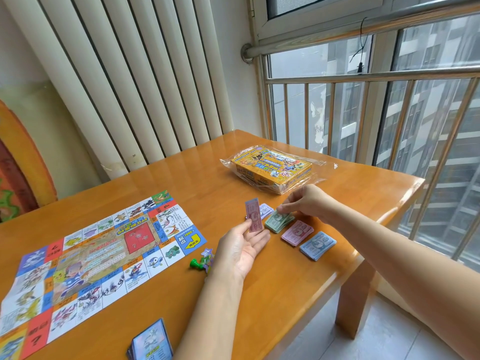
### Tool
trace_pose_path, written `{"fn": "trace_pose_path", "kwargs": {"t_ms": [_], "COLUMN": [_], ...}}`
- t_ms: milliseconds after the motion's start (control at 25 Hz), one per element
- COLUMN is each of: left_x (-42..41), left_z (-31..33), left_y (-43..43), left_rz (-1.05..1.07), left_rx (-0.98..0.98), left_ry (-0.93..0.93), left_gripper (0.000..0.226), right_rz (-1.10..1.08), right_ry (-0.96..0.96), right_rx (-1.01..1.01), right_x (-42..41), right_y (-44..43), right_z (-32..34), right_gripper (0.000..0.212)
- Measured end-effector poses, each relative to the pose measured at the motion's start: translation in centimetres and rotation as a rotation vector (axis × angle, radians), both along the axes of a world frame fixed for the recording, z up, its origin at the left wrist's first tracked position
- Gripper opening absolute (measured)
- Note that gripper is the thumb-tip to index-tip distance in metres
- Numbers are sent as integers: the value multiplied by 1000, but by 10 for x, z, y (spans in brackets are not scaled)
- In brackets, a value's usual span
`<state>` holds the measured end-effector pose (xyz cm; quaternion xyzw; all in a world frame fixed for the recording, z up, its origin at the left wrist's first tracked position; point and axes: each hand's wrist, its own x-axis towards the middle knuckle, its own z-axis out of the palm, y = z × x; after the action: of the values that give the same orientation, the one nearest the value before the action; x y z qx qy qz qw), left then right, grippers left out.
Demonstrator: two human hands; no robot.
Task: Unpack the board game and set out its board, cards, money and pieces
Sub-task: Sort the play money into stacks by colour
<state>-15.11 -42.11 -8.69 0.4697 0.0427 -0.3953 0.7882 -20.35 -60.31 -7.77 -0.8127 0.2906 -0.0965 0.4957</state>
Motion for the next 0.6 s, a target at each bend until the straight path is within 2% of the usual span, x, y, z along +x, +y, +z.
{"fn": "trace_pose_path", "kwargs": {"t_ms": [80, 160, 240, 320, 440, 600], "left_x": [-1, -2, -3, -5, -5, -9], "left_z": [1, 1, 1, 2, 6, 10], "left_y": [1, 0, 0, 1, 3, 3], "left_rz": [22, 75, 127, 166, 174, 136], "left_rx": [-5, 15, 47, 28, -55, -177], "left_ry": [-21, -118, -236, -263, -219, -130], "left_gripper": [24, 14, 4, 6, 7, 9], "right_rz": [-7, 9, 94, 199, 288, 232], "right_ry": [12, -64, -187, -228, -214, -266], "right_rx": [-110, -157, 11, 174, 179, 289], "right_x": [-2, -4, -8, -13, -15, -16], "right_y": [2, 8, 17, 28, 40, 43], "right_z": [3, 11, 20, 27, 30, 30], "right_gripper": [23, 24, 32, 37, 32, 16]}}
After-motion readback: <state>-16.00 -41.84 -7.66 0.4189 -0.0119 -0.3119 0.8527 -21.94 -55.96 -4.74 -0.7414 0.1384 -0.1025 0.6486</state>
